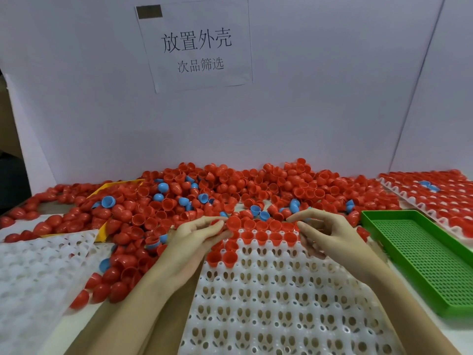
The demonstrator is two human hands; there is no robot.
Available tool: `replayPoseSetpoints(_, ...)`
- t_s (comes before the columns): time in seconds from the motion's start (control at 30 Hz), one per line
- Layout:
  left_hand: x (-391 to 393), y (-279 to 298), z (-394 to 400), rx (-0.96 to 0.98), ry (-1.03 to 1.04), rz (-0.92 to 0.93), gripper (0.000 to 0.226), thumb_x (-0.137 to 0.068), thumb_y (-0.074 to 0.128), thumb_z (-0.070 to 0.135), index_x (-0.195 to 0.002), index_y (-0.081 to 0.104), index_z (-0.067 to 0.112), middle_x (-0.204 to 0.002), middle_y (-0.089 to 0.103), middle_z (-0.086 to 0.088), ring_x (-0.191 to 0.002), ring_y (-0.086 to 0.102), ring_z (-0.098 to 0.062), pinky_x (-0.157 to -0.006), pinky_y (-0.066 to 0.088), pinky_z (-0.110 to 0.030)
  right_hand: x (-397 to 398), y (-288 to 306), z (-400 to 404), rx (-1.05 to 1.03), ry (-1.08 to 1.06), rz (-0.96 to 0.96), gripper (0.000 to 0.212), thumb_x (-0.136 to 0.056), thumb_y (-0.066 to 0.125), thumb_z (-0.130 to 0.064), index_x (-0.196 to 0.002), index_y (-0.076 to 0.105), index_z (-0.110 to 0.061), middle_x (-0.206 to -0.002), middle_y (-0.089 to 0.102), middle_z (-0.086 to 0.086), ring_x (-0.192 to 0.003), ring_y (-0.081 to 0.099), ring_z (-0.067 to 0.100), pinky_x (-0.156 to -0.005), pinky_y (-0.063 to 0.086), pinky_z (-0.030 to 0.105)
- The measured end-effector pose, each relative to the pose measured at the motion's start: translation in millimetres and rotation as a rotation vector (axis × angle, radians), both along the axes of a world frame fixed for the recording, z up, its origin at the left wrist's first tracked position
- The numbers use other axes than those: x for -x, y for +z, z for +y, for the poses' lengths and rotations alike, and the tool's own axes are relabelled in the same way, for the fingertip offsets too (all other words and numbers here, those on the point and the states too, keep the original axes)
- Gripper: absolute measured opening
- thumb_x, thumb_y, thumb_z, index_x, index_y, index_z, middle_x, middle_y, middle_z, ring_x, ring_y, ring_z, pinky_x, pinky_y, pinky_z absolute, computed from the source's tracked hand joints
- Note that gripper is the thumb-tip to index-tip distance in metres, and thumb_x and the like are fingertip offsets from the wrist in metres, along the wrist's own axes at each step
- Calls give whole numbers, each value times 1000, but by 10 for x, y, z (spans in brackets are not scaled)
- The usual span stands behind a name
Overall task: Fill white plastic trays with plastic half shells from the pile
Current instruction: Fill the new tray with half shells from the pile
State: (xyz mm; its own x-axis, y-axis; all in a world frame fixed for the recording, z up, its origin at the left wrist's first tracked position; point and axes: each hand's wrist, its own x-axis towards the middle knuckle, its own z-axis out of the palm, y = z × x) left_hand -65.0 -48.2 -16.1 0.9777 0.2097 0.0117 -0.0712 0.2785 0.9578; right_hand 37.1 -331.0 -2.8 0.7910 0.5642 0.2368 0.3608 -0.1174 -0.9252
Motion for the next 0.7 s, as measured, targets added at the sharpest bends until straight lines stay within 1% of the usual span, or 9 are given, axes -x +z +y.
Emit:
replayPoseSetpoints(0.07,7,10,-30,52,-86,-16,24,-101,57,1,-118,73,-3,-126,71,-19,-121,68,-29,-100,55,-28,34,36,19,19,5,-49,20,-105,60,-10,-112,77,-19,-80,72,8,-64,65,17,-56,53,24)
replayPoseSetpoints(0.13,32,23,-68,64,-126,-26,26,-102,57,2,-123,70,-3,-127,71,-17,-123,67,-27,-102,53,-26,86,117,69,66,11,-121,18,-103,64,-11,-113,77,-18,-91,77,5,-78,74,18,-65,60,28)
replayPoseSetpoints(0.2,65,55,-114,0,-112,-61,26,-99,63,10,-124,72,6,-124,73,-11,-122,67,-23,-100,53,-24,154,211,160,133,56,-201,17,-100,68,-14,-115,77,-19,-101,79,-2,-89,77,16,-73,62,27)
replayPoseSetpoints(0.23,73,66,-138,-80,-93,-93,27,-97,67,16,-123,74,12,-123,74,-7,-121,68,-20,-100,54,-24,193,246,221,163,82,-234,17,-100,68,-17,-115,77,-20,-103,79,-5,-90,77,14,-73,62,25)
replayPoseSetpoints(0.33,88,79,-194,-335,-35,-193,33,-91,77,27,-124,74,28,-127,73,6,-123,65,-10,-105,50,-29,331,277,443,178,63,-270,14,-102,69,-24,-114,76,-22,-102,78,-9,-86,77,13,-70,64,28)
replayPoseSetpoints(0.43,88,73,-208,-419,-11,-308,42,-85,83,26,-126,72,31,-127,72,9,-122,65,-9,-101,53,-25,444,263,656,158,-25,-268,12,-98,74,-25,-108,73,-21,-95,76,-5,-79,77,14,-66,65,31)
replayPoseSetpoints(0.53,108,70,-147,-508,52,-383,47,-80,88,22,-124,73,30,-120,74,9,-116,68,-8,-95,54,-18,466,280,779,121,-99,-197,14,-94,78,-27,-104,73,-19,-94,77,-2,-69,77,14,-60,61,26)
replayPoseSetpoints(0.63,115,57,-89,-570,47,-400,53,-78,89,19,-128,72,26,-120,74,8,-113,70,-11,-94,56,-21,470,277,859,122,-138,-197,11,-93,79,-21,-103,73,-18,-85,79,-1,-69,77,12,-62,61,24)
replayPoseSetpoints(0.7,124,58,-59,-627,9,-388,52,-81,87,24,-130,71,26,-122,73,11,-116,69,-9,-97,55,-22,458,263,883,121,-164,-191,8,-94,78,-15,-100,74,-17,-79,79,-2,-69,77,11,-63,59,21)
